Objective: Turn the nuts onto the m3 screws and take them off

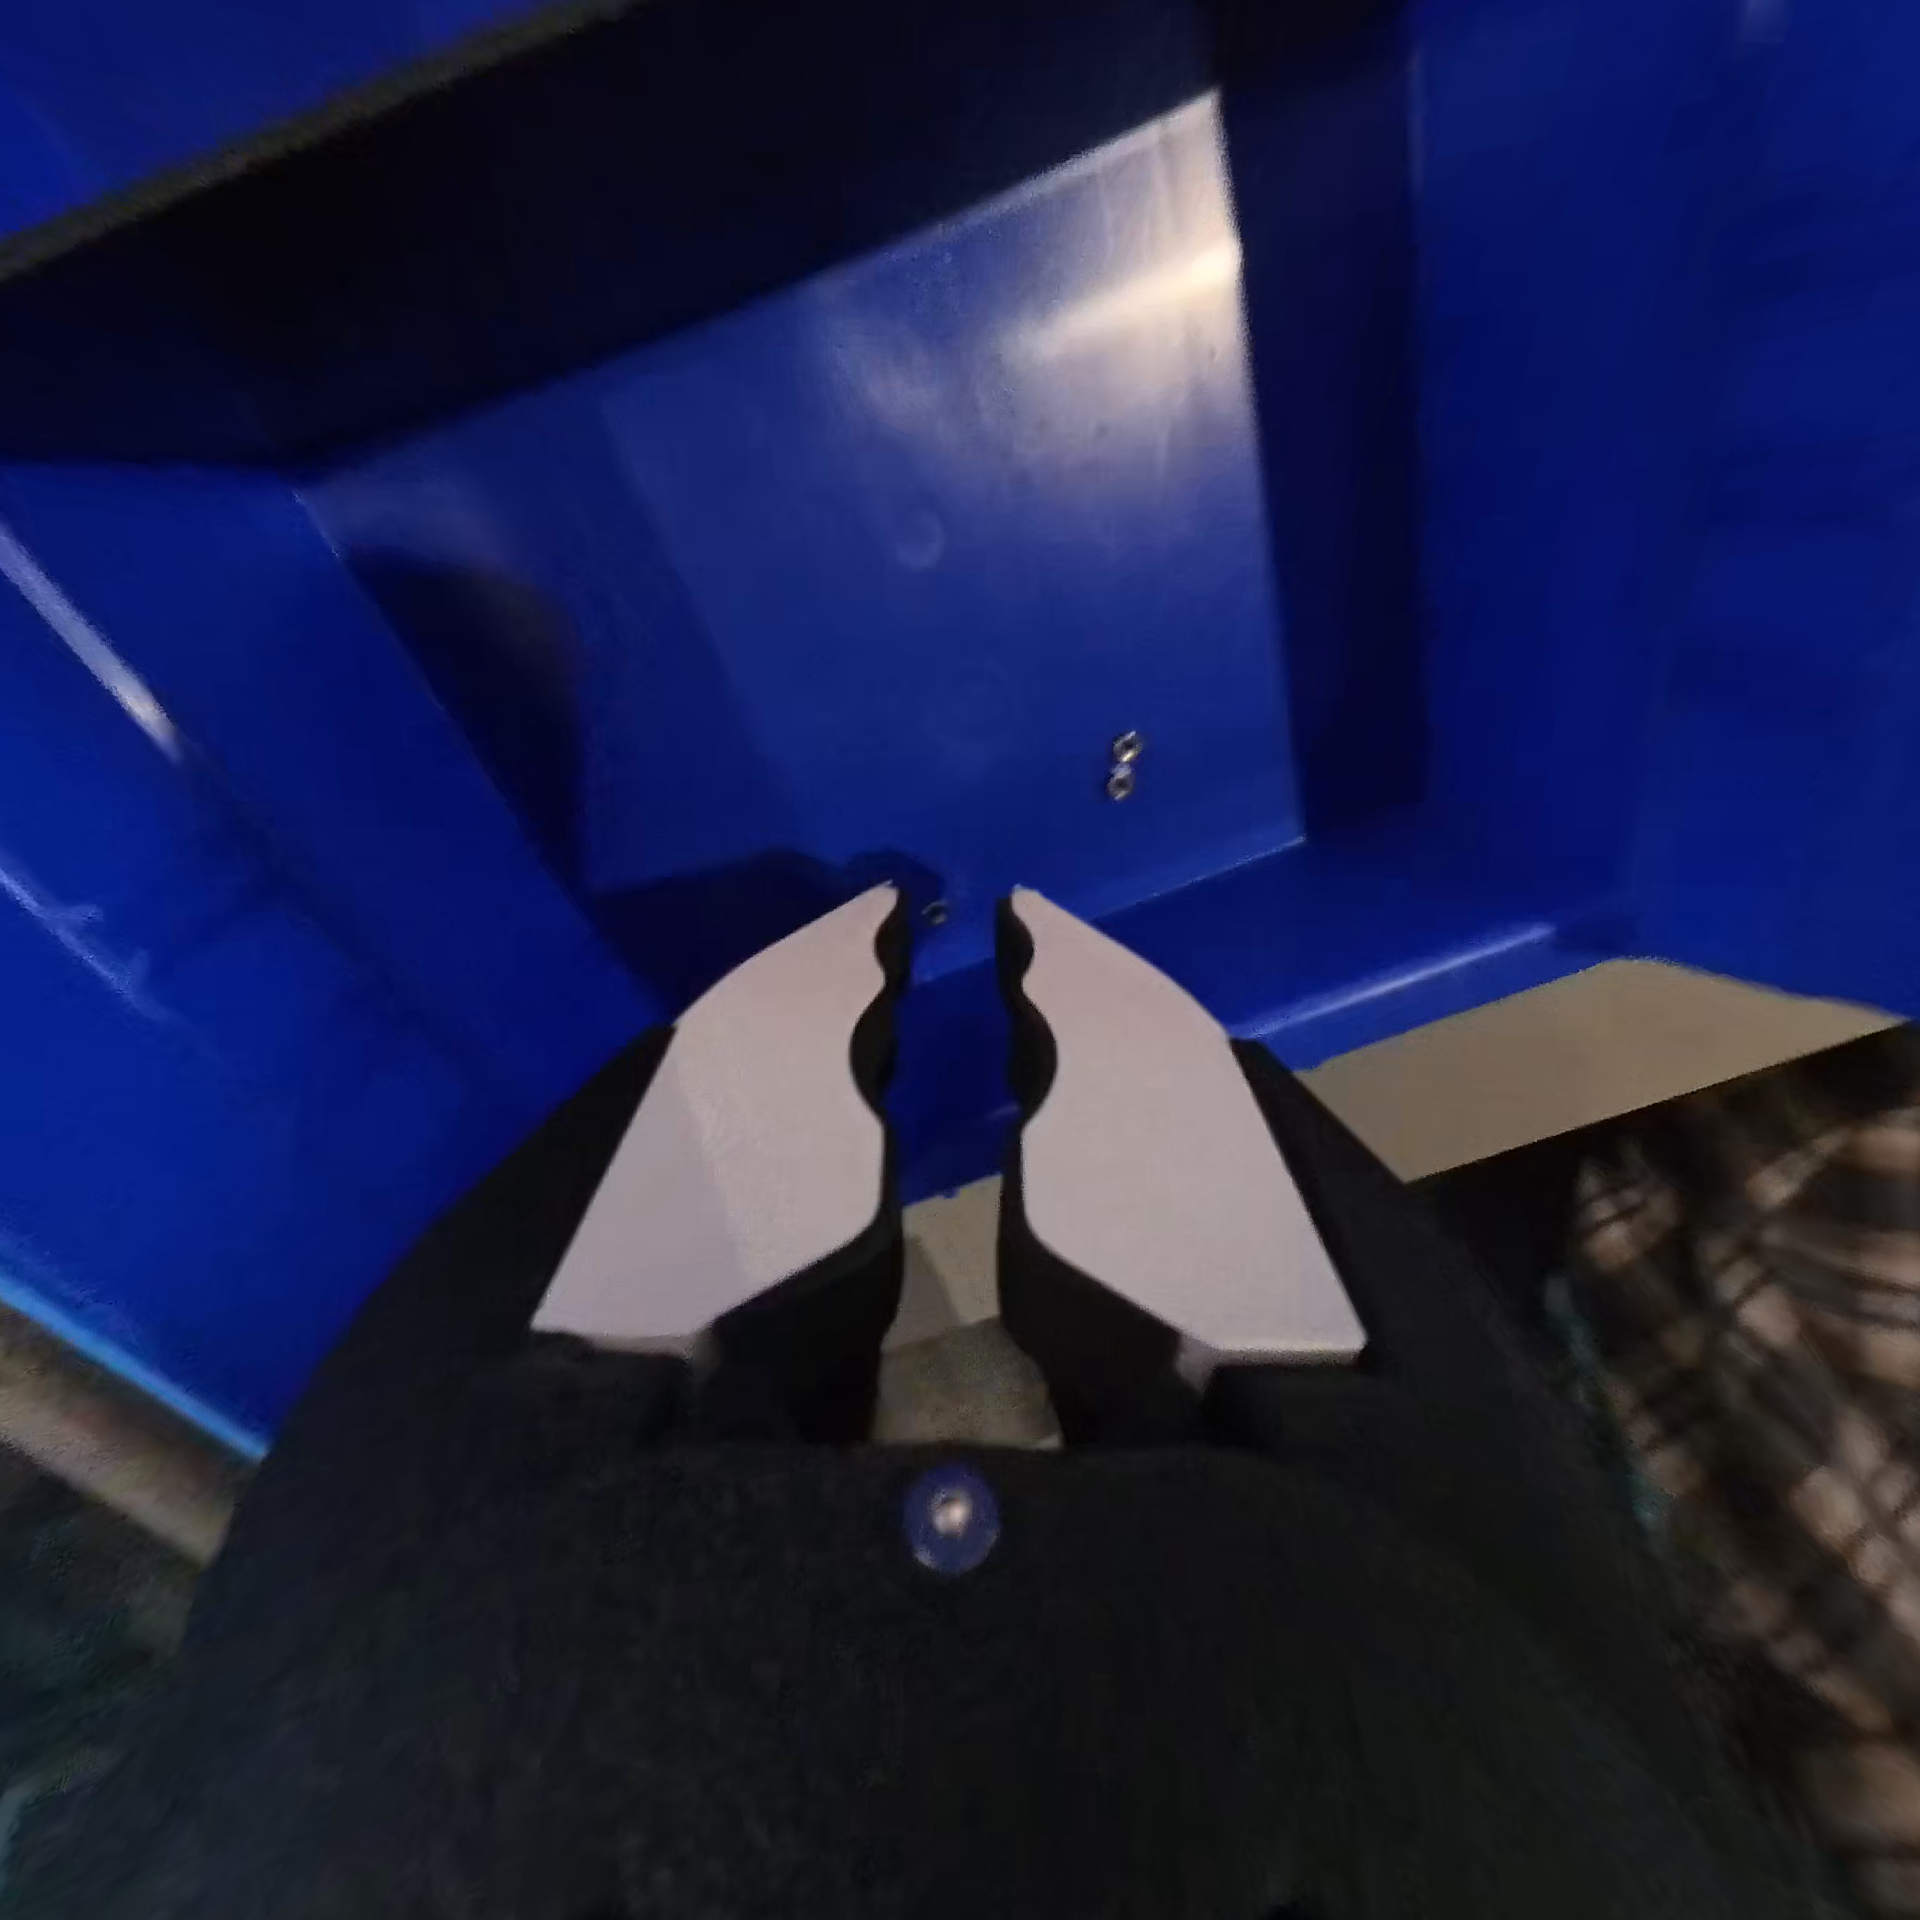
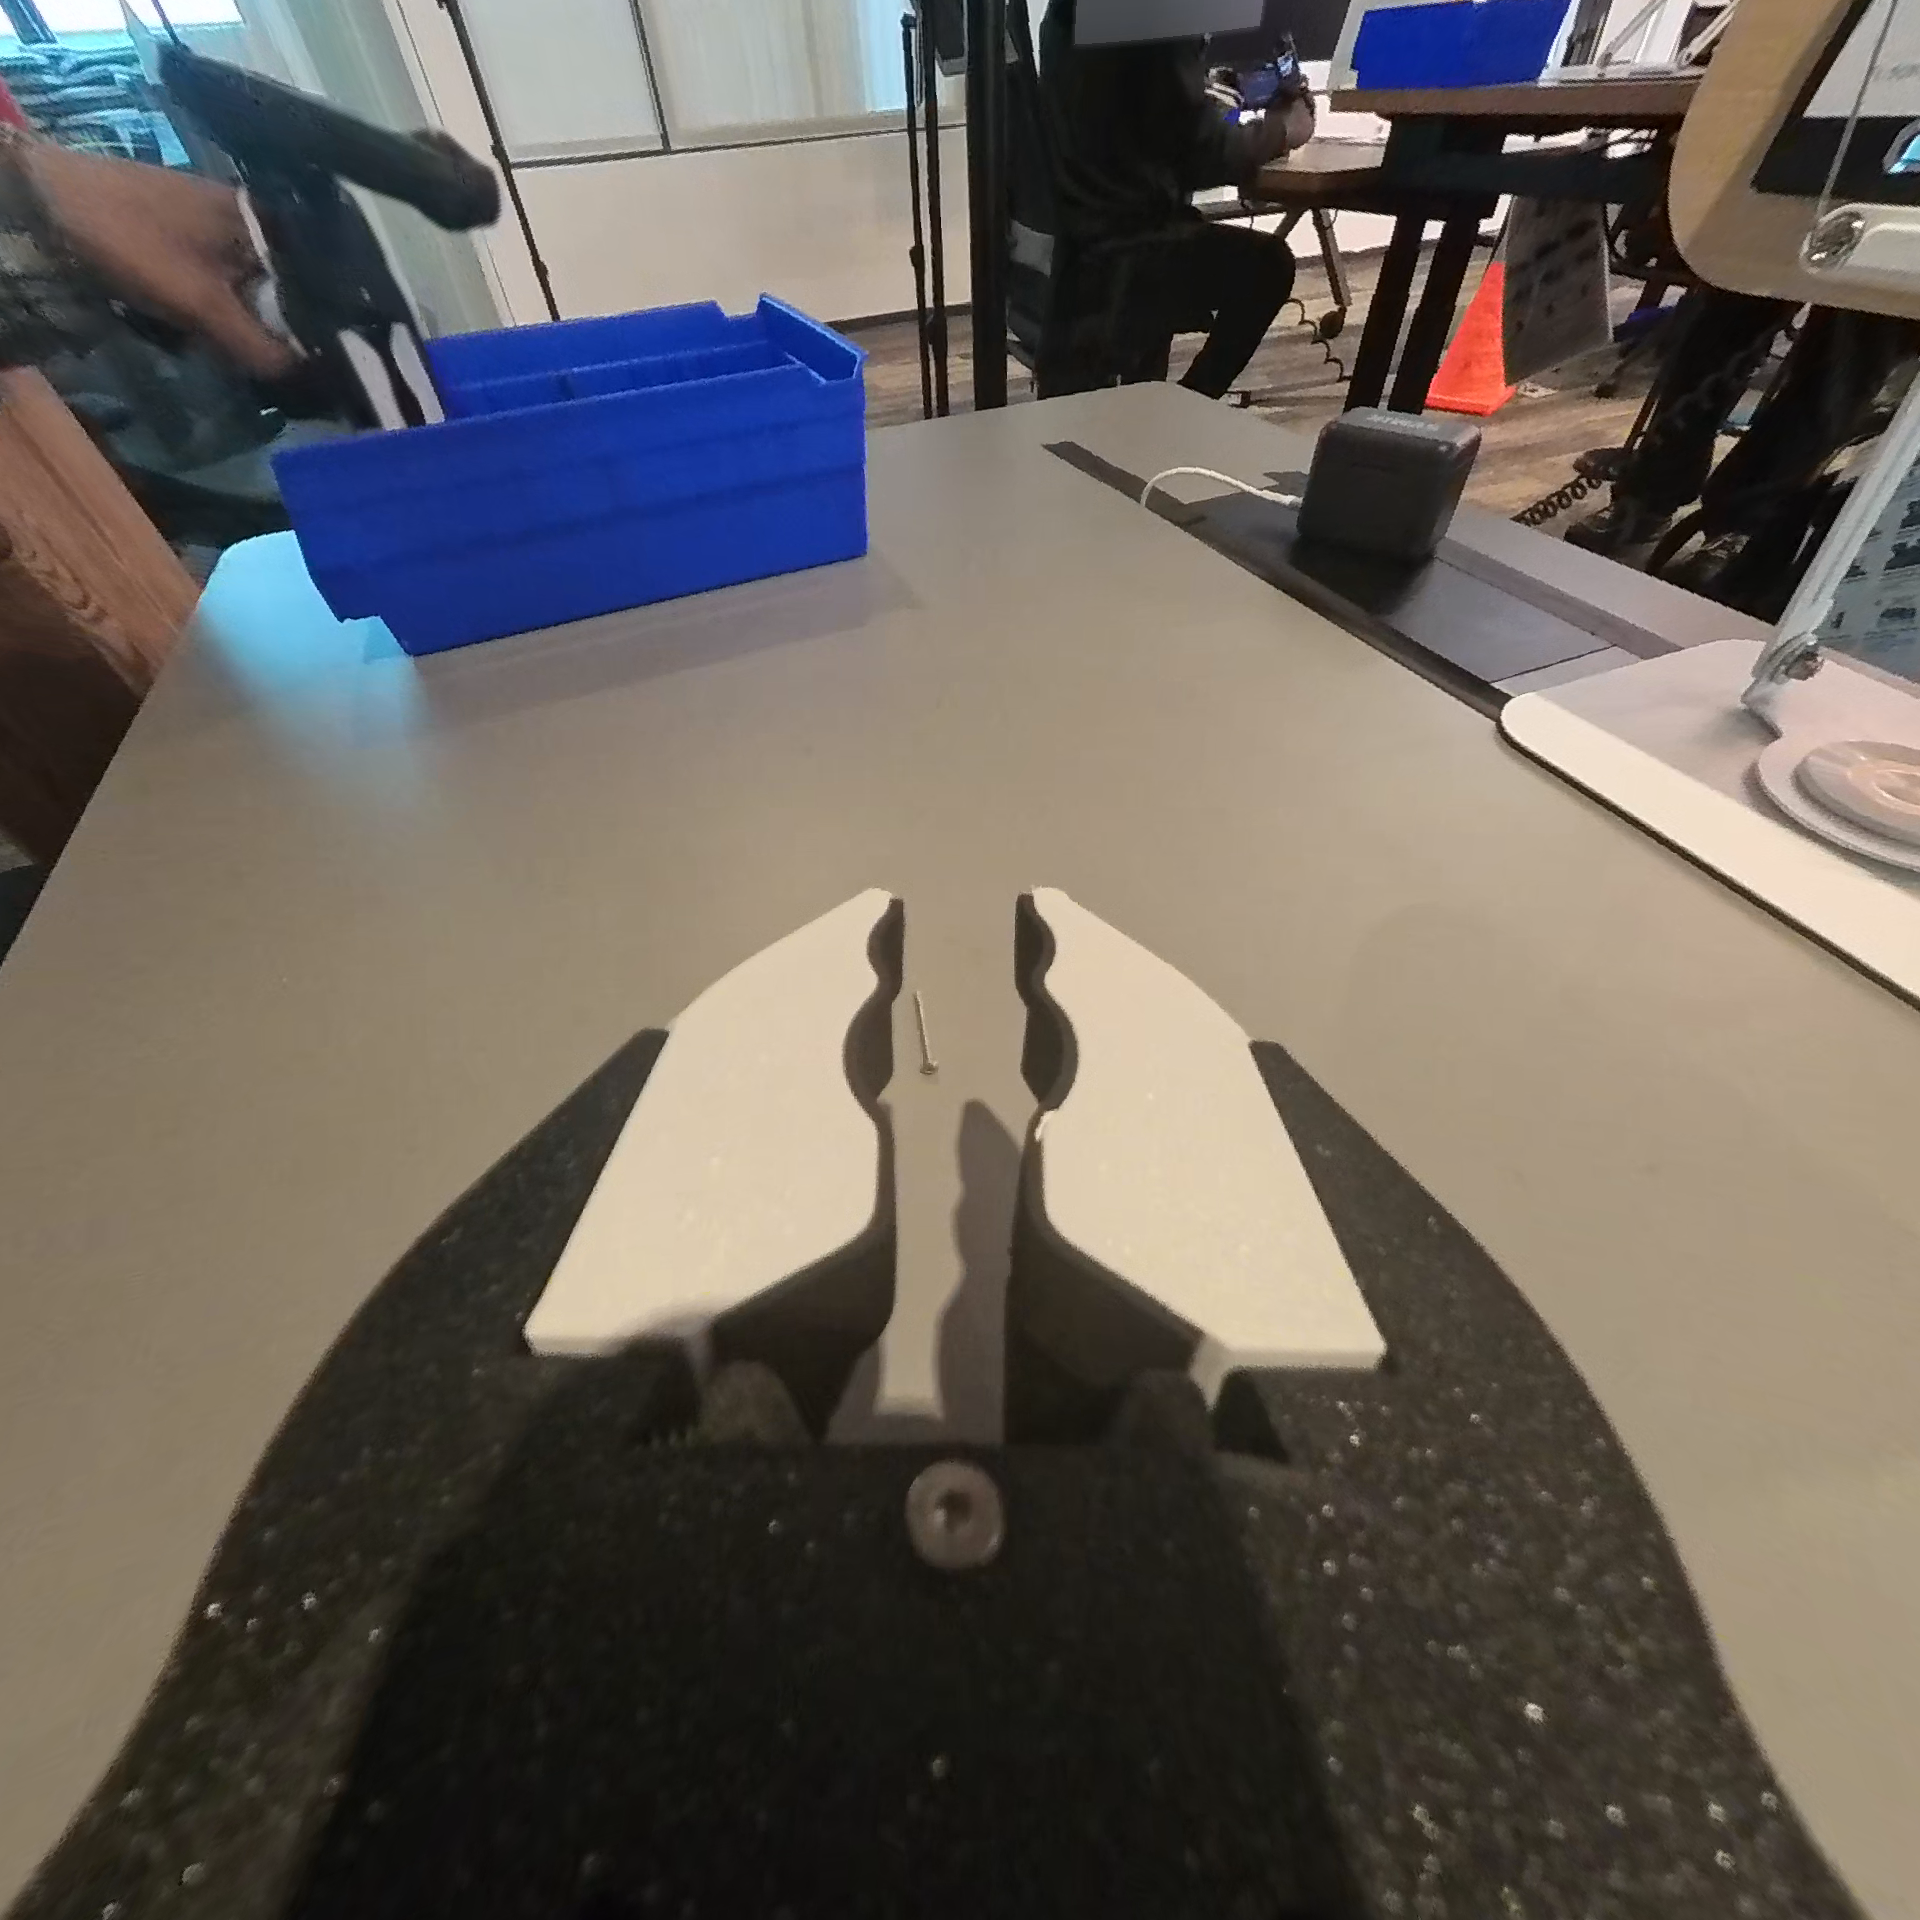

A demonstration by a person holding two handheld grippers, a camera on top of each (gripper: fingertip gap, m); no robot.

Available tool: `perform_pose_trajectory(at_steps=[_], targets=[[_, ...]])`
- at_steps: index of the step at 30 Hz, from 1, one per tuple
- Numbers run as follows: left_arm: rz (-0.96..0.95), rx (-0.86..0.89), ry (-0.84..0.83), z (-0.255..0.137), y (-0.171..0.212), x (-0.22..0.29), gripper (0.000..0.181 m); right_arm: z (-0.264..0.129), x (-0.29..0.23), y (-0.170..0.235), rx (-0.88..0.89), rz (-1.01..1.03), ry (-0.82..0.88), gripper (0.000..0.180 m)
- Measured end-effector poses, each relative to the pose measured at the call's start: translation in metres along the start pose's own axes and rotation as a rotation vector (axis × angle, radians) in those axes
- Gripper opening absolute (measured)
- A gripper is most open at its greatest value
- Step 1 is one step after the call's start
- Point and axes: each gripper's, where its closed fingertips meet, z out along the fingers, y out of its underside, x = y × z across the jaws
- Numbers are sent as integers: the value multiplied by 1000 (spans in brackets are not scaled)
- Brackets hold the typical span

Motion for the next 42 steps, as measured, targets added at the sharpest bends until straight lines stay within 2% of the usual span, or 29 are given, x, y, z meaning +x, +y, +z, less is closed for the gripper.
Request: perform_pose_trajectory(at_steps=[4,11,17,26,42], targets=[[-124,58,48,-3,-6,9,11,1,-1,1,-3,7,-6,20],[-213,-55,-26,6,7,0,11,2,-3,-1,3,14,-13,20],[-236,-147,-58,16,11,3,9,-1,-4,-4,13,13,-18,20],[-249,-184,-70,19,11,4,19,-2,-5,-6,21,20,-29,20],[-287,-207,-41,20,13,0,15,-3,-6,-8,27,15,-27,20]])
